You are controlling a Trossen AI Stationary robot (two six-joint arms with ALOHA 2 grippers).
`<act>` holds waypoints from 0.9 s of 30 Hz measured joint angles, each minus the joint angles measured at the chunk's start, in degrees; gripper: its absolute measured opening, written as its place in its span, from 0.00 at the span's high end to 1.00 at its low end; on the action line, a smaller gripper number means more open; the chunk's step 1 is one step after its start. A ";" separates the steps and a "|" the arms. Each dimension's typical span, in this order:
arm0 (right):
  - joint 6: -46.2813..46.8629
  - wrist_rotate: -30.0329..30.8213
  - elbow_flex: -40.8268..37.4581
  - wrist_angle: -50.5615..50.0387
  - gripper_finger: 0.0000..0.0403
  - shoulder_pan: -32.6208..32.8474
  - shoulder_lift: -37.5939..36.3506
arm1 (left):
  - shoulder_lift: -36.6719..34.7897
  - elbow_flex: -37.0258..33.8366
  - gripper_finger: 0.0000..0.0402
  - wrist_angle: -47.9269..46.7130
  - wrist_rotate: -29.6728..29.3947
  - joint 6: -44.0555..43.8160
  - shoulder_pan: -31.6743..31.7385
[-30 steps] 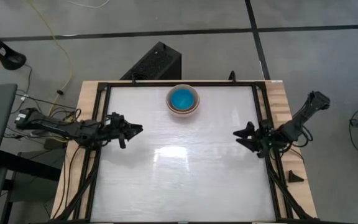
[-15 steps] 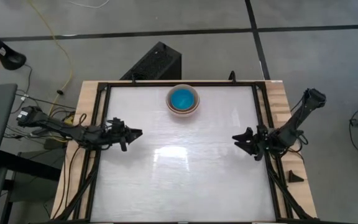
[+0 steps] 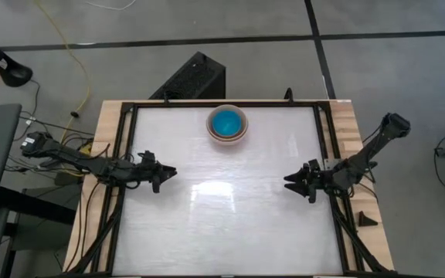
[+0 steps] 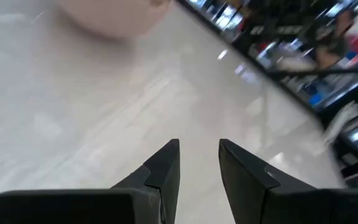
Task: Nest bowls inside each other
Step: Return to Home Position
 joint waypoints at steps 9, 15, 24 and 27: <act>-20.78 -6.65 -0.02 -4.88 0.36 -8.66 1.27 | 0.00 -0.04 0.75 -7.58 0.09 10.92 0.04; -30.62 -7.50 -0.02 -5.15 0.36 -14.98 2.32 | 0.00 -0.04 0.75 -9.62 -1.22 20.61 0.73; -36.93 -16.85 -0.04 -5.63 0.36 -24.12 7.39 | 3.10 -0.07 0.75 -11.62 -1.38 22.78 6.23; -37.60 -19.44 -0.04 -5.81 0.36 -26.49 9.27 | 4.72 -0.09 0.75 -11.62 -0.93 23.50 7.92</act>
